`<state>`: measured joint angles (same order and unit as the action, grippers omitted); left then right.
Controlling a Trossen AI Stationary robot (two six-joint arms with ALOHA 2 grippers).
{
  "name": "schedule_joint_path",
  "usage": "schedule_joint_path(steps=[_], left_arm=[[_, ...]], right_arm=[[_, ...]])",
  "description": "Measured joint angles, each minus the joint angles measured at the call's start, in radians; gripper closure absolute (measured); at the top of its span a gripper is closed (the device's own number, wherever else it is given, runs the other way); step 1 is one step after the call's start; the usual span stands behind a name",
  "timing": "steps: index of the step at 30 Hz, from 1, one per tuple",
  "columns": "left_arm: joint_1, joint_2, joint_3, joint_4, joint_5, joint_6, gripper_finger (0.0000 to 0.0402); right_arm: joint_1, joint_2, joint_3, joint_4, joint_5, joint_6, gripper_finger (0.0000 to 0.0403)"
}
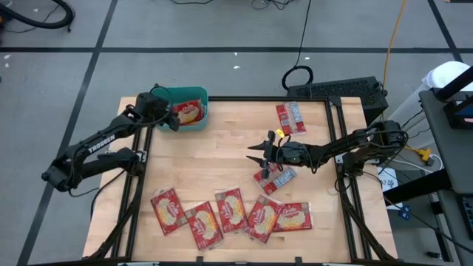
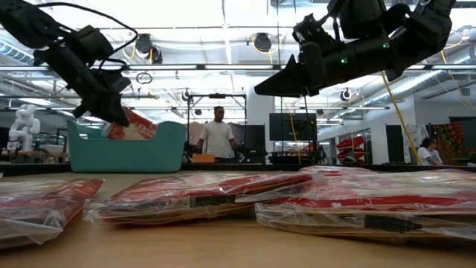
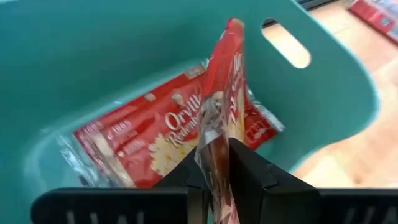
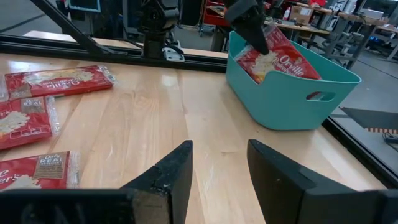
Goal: Sort popcorn bags into baskets
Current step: Put the red popcorn bag into the green bin
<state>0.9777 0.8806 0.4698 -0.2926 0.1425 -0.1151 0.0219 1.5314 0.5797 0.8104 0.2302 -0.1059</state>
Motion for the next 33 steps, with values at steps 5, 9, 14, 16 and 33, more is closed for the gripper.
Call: schedule_joint_path(steps=[5, 9, 14, 16, 33], left_arm=[[-0.022, 0.006, 0.000, 0.012, -0.110, 0.027, 0.0307], [-0.040, 0.006, 0.000, 0.019, -0.230, 0.034, 0.0251], [-0.065, 0.005, 0.000, 0.098, -0.286, 0.058, 0.0185], [-0.077, 0.005, 0.000, 0.142, -0.292, 0.070, 0.0168], [-0.310, 0.005, 0.000, 0.281, -0.288, 0.015, 0.0214]], right_arm=[[0.000, 0.000, 0.000, 0.000, -0.006, 0.000, 0.0259], [0.000, 0.000, 0.000, 0.000, -0.043, 0.000, 0.0259], [0.000, 0.000, 0.000, 0.000, -0.052, 0.003, 0.0259], [0.000, 0.000, 0.000, 0.000, -0.052, 0.013, 0.0259], [0.006, 0.000, 0.003, -0.135, -0.024, 0.168, 0.0259]])
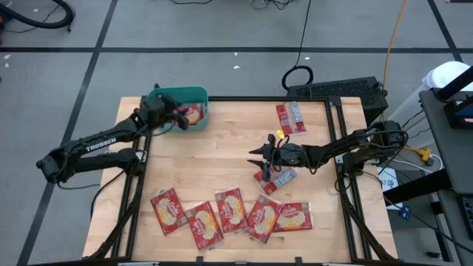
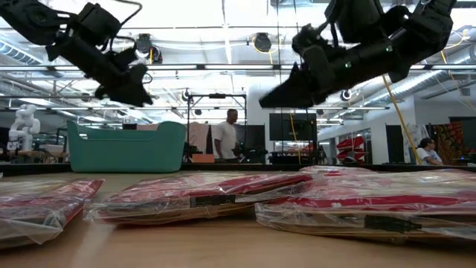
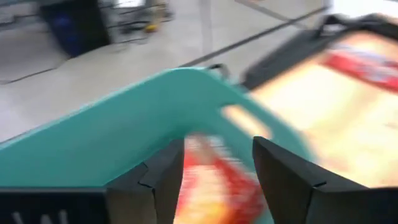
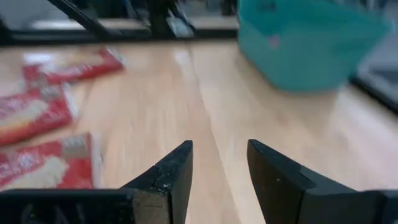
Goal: Sort popcorn bags into baskets
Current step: Put the red popcorn bag into the green bin
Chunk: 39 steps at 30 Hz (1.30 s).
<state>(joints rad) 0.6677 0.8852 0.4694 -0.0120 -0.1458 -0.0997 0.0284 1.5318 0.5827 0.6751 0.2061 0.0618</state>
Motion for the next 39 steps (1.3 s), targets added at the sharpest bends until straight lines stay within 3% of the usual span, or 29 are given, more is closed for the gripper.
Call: schedule_joint_path(steps=[3, 7, 14, 18, 21, 30, 39], left_arm=[[-0.124, 0.000, 0.000, 0.048, 0.015, -0.008, 0.0232], [-0.287, 0.000, 0.000, 0.141, 0.014, 0.002, 0.0247], [-0.511, 0.000, 0.000, 0.232, -0.042, -0.014, 0.0249], [-0.612, 0.023, -0.001, 0.247, -0.094, -0.009, 0.0249], [-0.665, 0.059, -0.001, 0.284, -0.132, -0.002, 0.0249], [-0.743, 0.245, -0.001, 0.510, -0.153, 0.016, 0.0250], [-0.749, 0.400, -0.001, 0.715, -0.153, 0.050, 0.0250]], right_arm=[[0.001, 0.000, 0.017, -0.154, -0.002, 0.103, 0.0259], [0.008, 0.000, 0.040, -0.324, -0.085, 0.207, 0.0259], [0.054, -0.035, 0.046, -0.449, -0.208, 0.219, 0.0259], [0.106, -0.104, 0.046, -0.564, -0.211, 0.213, 0.0259], [0.156, -0.156, 0.046, -0.672, -0.183, 0.223, 0.0259], [0.300, -0.296, 0.047, -1.112, 0.072, 0.390, 0.0259], [0.327, -0.299, -0.003, -1.182, 0.104, 0.440, 0.0258]])
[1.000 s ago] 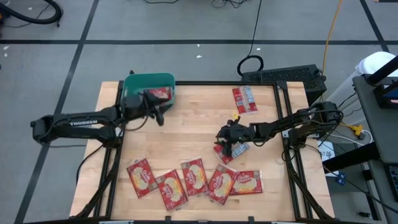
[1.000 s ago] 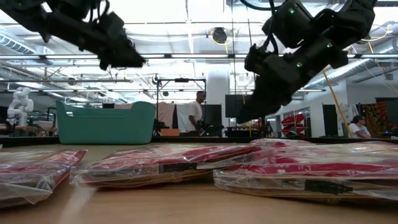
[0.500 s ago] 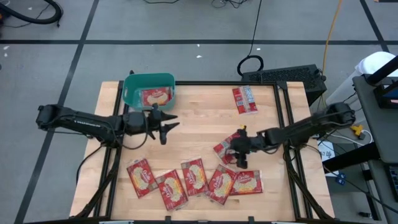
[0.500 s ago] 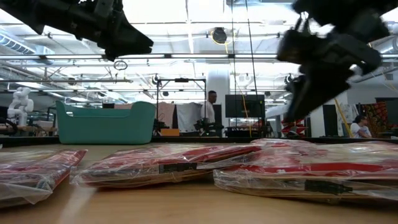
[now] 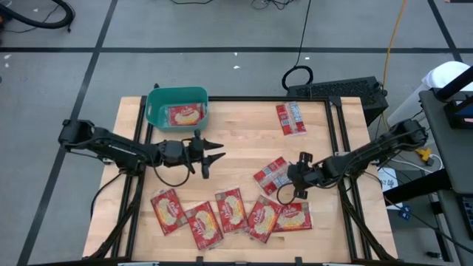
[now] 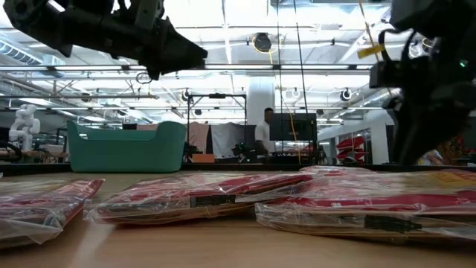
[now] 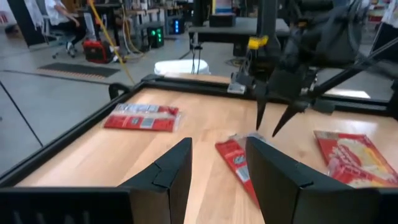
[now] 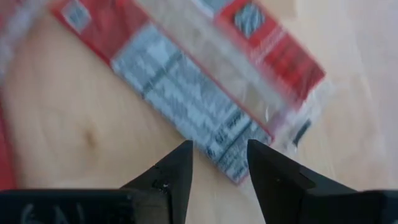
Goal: Sort popcorn bags into baskets
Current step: Put the red popcorn bag into the green bin
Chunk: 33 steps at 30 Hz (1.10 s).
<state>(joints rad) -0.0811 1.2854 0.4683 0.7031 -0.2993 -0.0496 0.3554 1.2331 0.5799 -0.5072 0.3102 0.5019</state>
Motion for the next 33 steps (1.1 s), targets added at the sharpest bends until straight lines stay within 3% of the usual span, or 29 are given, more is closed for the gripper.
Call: schedule_joint_path(steps=[4, 11, 15, 19, 27, 33], left_arm=[[0.000, 0.024, 0.000, 0.000, 0.000, 0.002, 0.0250], [0.000, 0.031, 0.000, -0.002, 0.000, 0.017, 0.0250], [0.001, 0.031, 0.000, 0.002, 0.000, 0.019, 0.0249], [0.001, 0.031, 0.000, 0.002, 0.001, 0.020, 0.0249], [0.001, 0.031, 0.000, 0.003, 0.001, 0.027, 0.0249], [0.000, 0.034, 0.000, -0.006, 0.011, 0.029, 0.0249]], right_arm=[[0.000, 0.000, -0.041, 0.005, 0.000, 0.013, 0.0237], [-0.001, 0.000, -0.075, 0.039, 0.021, 0.002, 0.0164], [-0.002, -0.003, -0.125, 0.113, 0.032, -0.006, 0.0157], [-0.002, -0.005, -0.191, 0.248, 0.033, -0.013, 0.0203], [-0.008, 0.000, -0.237, 0.411, 0.054, -0.073, 0.0386], [-0.060, 0.002, -0.239, 0.608, 0.109, -0.103, 0.0394]])
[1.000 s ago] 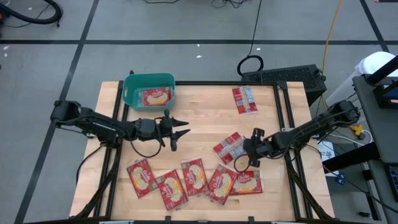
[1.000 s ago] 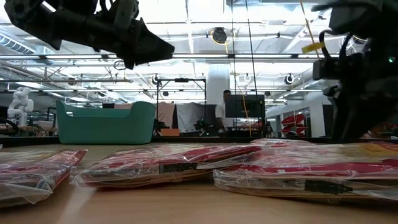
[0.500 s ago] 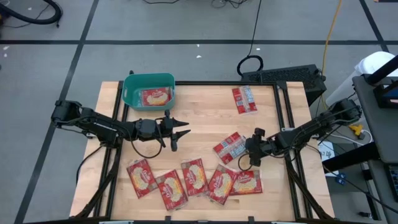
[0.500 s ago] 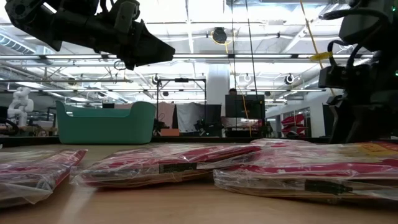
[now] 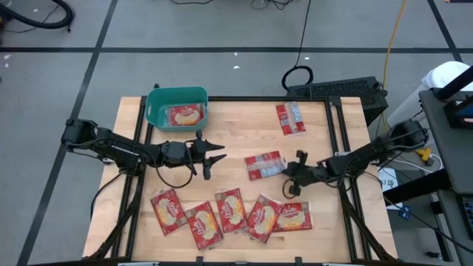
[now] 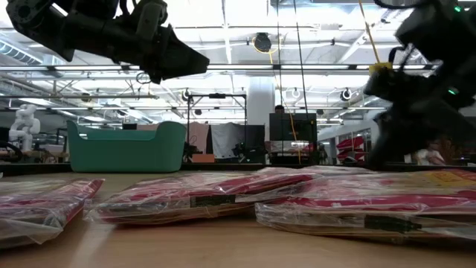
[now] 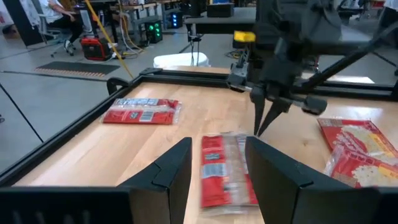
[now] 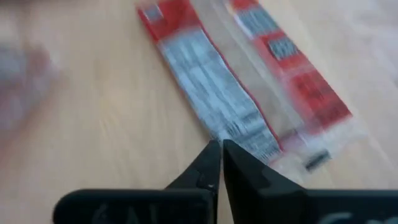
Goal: Sort popcorn bags into baskets
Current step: Put the red popcorn bag into the green bin
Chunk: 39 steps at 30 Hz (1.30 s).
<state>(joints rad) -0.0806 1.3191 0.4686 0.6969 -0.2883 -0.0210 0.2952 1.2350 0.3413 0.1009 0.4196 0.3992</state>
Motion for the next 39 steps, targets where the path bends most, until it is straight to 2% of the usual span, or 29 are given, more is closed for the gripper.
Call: schedule_joint_path(steps=[4, 9, 13, 16, 24, 29, 31, 33, 37, 39], left_arm=[[-0.015, 0.031, 0.000, 0.006, 0.000, 0.027, 0.0236], [-0.020, 0.114, 0.000, 0.051, -0.033, 0.038, 0.0185], [-0.019, 0.157, 0.000, 0.095, -0.048, 0.042, 0.0149], [-0.010, 0.174, 0.000, 0.100, -0.051, 0.043, 0.0136], [0.010, 0.176, 0.000, 0.102, -0.053, 0.041, 0.0152], [0.020, 0.176, 0.000, 0.110, -0.053, 0.024, 0.0170], [0.024, 0.176, 0.000, 0.111, -0.053, 0.019, 0.0174], [0.026, 0.176, 0.000, 0.116, -0.053, 0.019, 0.0178], [0.028, 0.176, 0.000, 0.117, -0.053, 0.019, 0.0176], [0.028, 0.176, 0.000, 0.122, -0.053, 0.018, 0.0177]], right_arm=[[-0.050, 0.000, 0.001, 0.093, -0.002, -0.003, 0.0400], [-0.089, 0.000, 0.001, 0.123, -0.077, -0.064, 0.0400], [-0.084, -0.001, 0.001, 0.097, -0.128, -0.155, 0.0380], [-0.060, -0.001, 0.001, 0.058, -0.126, -0.261, 0.0352], [-0.044, 0.013, -0.004, 0.012, -0.024, -0.333, 0.0248], [-0.053, 0.049, -0.076, 0.139, -0.025, -0.330, 0.0219], [-0.058, 0.067, -0.113, 0.231, -0.015, -0.326, 0.0230], [-0.064, 0.082, -0.143, 0.309, -0.014, -0.327, 0.0260], [-0.097, 0.106, -0.154, 0.345, -0.019, -0.329, 0.0358], [-0.115, 0.116, -0.155, 0.361, -0.019, -0.332, 0.0390]])
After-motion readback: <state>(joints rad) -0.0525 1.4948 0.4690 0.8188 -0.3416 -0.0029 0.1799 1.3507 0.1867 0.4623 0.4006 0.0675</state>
